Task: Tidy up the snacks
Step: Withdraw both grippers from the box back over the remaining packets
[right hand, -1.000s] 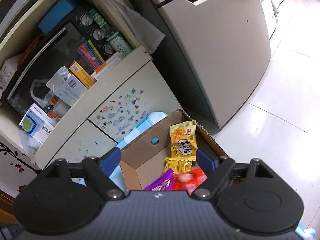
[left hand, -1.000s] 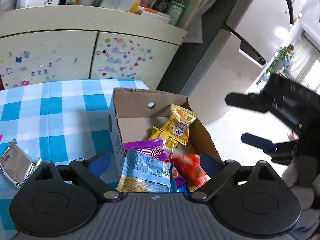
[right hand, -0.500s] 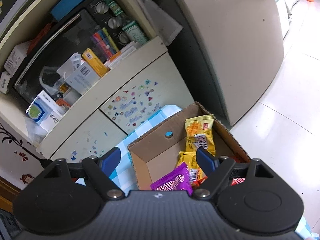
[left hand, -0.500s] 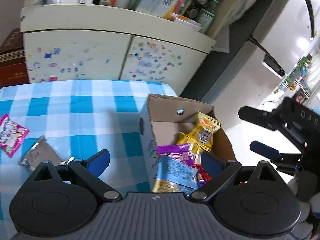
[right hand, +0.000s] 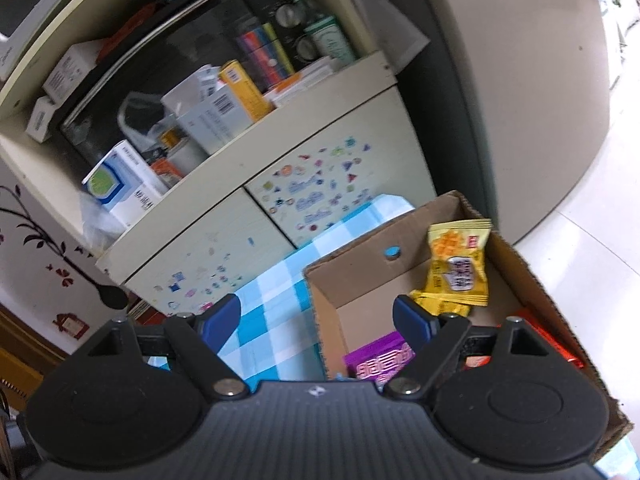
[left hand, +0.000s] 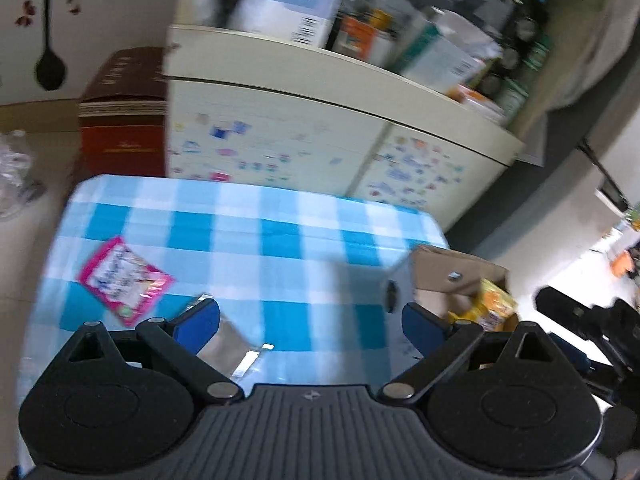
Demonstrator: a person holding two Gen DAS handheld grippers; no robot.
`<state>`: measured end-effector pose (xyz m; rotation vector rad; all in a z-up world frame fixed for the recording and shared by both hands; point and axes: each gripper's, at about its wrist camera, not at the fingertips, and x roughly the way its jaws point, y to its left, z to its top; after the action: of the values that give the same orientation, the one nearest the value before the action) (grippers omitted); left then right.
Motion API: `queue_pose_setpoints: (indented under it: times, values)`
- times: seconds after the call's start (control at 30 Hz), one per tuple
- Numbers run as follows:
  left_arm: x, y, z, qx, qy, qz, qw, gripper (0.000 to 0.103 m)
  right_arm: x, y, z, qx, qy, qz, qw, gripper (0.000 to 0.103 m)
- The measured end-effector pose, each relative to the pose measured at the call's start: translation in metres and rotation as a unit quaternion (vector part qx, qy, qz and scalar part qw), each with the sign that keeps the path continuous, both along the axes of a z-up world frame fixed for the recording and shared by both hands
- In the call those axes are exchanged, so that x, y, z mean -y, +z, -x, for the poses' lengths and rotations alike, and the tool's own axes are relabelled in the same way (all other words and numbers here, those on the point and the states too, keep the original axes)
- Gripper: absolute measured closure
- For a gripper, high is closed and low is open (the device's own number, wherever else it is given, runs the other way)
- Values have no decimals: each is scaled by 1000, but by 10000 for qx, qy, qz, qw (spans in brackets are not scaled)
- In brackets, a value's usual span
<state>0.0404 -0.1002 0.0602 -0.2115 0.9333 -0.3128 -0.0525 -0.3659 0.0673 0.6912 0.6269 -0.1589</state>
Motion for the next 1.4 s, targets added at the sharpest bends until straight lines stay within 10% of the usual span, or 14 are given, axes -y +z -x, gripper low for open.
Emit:
queue_pose_setpoints:
  times: [0.83,1.4]
  values:
    - [-137,-43,-59,-745,1731,-560,9805,3,-94,-6,-40,258,1656,699,9834,18]
    - [-154,-89,-96,-1303,1991,-197,9711,3,-181,-56,-65,-163,3333,1831,9247,14]
